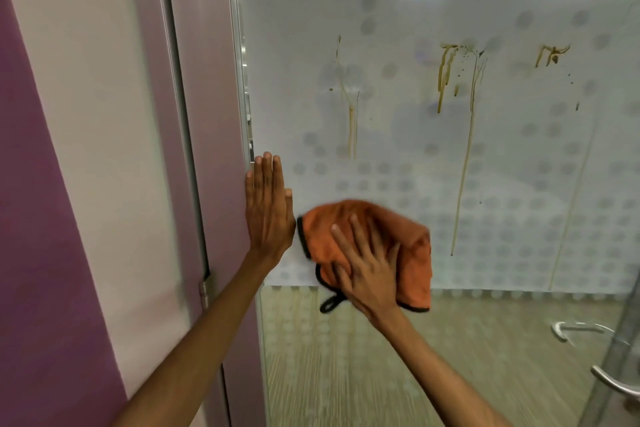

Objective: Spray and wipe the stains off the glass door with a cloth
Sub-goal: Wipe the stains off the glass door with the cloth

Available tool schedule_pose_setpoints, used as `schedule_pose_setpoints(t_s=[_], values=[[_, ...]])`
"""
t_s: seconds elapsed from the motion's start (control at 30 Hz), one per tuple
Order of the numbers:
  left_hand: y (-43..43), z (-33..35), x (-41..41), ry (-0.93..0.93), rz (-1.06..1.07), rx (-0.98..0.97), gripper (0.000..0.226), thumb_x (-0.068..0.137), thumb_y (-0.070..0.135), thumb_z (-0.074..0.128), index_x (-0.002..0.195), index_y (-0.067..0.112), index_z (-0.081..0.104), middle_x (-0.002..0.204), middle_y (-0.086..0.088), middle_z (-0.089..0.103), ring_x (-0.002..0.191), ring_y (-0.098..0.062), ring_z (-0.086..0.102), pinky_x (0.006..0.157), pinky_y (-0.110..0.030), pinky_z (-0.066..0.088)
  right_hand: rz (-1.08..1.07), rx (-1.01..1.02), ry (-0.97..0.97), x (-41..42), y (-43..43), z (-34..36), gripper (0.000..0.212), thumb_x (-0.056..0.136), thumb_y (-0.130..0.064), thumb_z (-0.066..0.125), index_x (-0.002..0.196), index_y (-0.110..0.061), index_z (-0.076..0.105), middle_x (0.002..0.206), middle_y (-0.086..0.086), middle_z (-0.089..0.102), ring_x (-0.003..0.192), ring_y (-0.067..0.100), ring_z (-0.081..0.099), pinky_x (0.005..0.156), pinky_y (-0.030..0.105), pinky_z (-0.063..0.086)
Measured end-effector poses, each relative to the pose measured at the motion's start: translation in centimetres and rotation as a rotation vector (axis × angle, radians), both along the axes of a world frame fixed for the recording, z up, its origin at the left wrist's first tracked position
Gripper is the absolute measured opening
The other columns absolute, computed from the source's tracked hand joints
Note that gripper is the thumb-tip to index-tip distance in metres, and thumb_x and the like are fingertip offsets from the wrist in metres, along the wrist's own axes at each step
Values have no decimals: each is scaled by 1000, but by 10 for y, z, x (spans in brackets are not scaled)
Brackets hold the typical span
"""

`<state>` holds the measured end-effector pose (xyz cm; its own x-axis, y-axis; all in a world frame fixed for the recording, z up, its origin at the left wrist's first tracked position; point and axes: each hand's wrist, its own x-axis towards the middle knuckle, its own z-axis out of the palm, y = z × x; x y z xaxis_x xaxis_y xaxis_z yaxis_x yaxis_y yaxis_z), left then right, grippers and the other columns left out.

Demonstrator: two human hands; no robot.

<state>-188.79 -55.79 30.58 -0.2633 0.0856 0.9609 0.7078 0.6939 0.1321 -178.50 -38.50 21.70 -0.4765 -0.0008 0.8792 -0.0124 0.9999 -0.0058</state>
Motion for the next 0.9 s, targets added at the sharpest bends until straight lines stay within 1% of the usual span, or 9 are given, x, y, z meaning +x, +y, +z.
schedule_pose_setpoints(t_s=[0.07, 0.2, 0.3, 0.4, 0.53, 0.63, 0.7, 0.77, 0.9], values=[[0, -14, 1, -19, 3, -17, 57, 104, 17, 26, 156, 7, 5, 164, -10, 5, 154, -26, 3, 126, -42, 2, 51, 96, -141, 24, 7, -51, 62, 96, -47, 42, 155, -38, 26, 167, -4, 12, 154, 16, 7, 122, 34, -3], [-4, -54, 8, -45, -12, -102, 58, 105, 21, 23, 157, 11, -1, 165, -8, 1, 155, -23, -1, 126, -41, 1, 44, 84, -306, 42, 37, -77, 49, 100, -39, 50, 147, -33, 44, 143, -13, 55, 134, 9, 51, 108, 25, 41], [-6, -67, 10, -62, -2, -149, 55, 107, 23, 18, 157, 10, 0, 165, -8, 0, 154, -23, -2, 126, -39, -1, -15, -29, -161, 31, 37, -24, 56, 92, -45, 49, 146, -33, 45, 153, 2, 46, 146, 20, 30, 122, 50, 14], [-2, -68, 9, -64, 17, -148, 54, 107, 22, 17, 157, 9, 0, 164, -10, 1, 154, -23, -3, 126, -39, -1, -154, -128, -3, 15, 33, 20, 63, 92, -56, 40, 151, -36, 33, 161, 10, 29, 153, 33, 10, 116, 65, -9], [4, -71, 8, -50, 24, -105, 53, 107, 19, 19, 156, 8, 2, 163, -11, 7, 154, -24, -3, 126, -40, -1, -98, 58, -46, 17, 39, -44, 70, 91, -51, 43, 156, -42, 16, 167, 3, 11, 154, 29, 5, 119, 59, -7], [5, -72, 9, 25, 14, -159, 54, 106, 17, 23, 156, 6, 7, 163, -11, 11, 154, -22, -2, 126, -39, -1, -45, 95, -137, 44, 50, -103, 69, 92, -45, 42, 155, -43, 16, 168, -5, -3, 142, 15, 36, 97, 38, 35], [12, -68, 12, 38, 3, -174, 55, 104, 17, 27, 155, 5, 10, 163, -11, 12, 154, -22, -2, 126, -41, -1, -111, 85, -119, 43, 62, -91, 69, 87, -47, 43, 153, -45, 22, 167, -5, 6, 137, 18, 40, 94, 46, 38], [24, -69, 19, 14, 21, -123, 56, 104, 18, 28, 155, 4, 10, 163, -12, 10, 154, -24, -2, 126, -45, -2, -188, 7, -67, 40, 69, -57, 71, 83, -49, 46, 151, -43, 26, 164, 1, 19, 150, 25, 19, 106, 72, 19], [47, -57, 26, 12, 11, -83, 57, 105, 20, 26, 155, 4, 7, 164, -11, 4, 154, -25, -4, 125, -49, -1, -231, -137, 140, 25, 75, 34, 64, 90, -59, 42, 151, -43, 29, 165, 1, 18, 155, 28, 4, 110, 72, -10]])
